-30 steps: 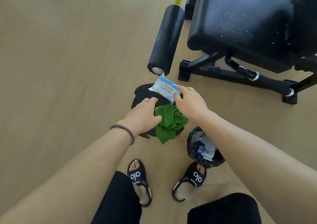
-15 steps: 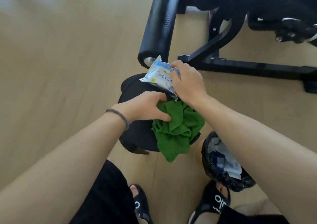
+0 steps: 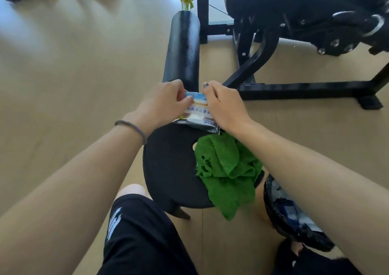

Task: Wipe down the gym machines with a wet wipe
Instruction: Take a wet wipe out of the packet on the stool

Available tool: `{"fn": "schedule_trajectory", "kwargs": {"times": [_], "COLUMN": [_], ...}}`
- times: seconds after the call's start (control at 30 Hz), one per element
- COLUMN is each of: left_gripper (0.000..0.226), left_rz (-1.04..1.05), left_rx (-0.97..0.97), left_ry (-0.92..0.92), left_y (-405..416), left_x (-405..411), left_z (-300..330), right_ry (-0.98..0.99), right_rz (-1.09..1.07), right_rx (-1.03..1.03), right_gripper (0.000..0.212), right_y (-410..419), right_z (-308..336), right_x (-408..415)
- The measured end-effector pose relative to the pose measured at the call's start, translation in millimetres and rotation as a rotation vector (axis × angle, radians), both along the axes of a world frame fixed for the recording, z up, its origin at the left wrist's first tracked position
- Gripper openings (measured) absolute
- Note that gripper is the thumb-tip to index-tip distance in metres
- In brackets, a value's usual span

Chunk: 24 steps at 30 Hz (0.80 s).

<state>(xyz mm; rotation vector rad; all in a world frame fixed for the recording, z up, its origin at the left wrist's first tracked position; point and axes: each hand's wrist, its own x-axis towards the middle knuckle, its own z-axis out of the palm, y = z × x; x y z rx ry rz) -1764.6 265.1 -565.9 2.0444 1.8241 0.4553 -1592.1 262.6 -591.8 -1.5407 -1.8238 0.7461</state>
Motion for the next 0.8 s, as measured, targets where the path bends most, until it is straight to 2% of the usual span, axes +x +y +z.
{"fn": "schedule_trajectory", "kwargs": {"times": [0.2,0.37,0.47,0.57,0.7,0.77,0.8], "left_gripper": [0.018,0.012,0.01,0.009,0.007,0.016,0.03], "left_rz": [-0.118,-0.218,-0.204,-0.213,-0.382,-0.347,-0.282], "left_rx": [-0.014,0.112,0.202,0.247,0.249,0.199,0.17], "left_ry": [0.007,0.041,0.038,0.139,0.148,0.176,0.215], "left_y": [0,0,1,5,7,5,3], "left_x": [-3,-7,-2,7,15,17,18], "left_z": [-2,5,10,16,18,16,14], "right_ry": [-0.096,-0.142,-0.082,0.028,0.056,0.0,-0.004], "right_rz": [0.004,0.007,-0.025,-0.059,-0.108,-0.18,-0.207], "right_rx": [0.063,0.006,-0.03,-0.103,-0.2,-0.163,-0.135], "right_gripper": [0.037,0.04,0.041,0.041,0.048,0.048,0.047], "right_y": [-7,-7,-8,-9,-18,-18,-17], "right_z": [-5,1,7,11,10,8,9], "right_x": [-3,1,2,2,9,15,18]}}
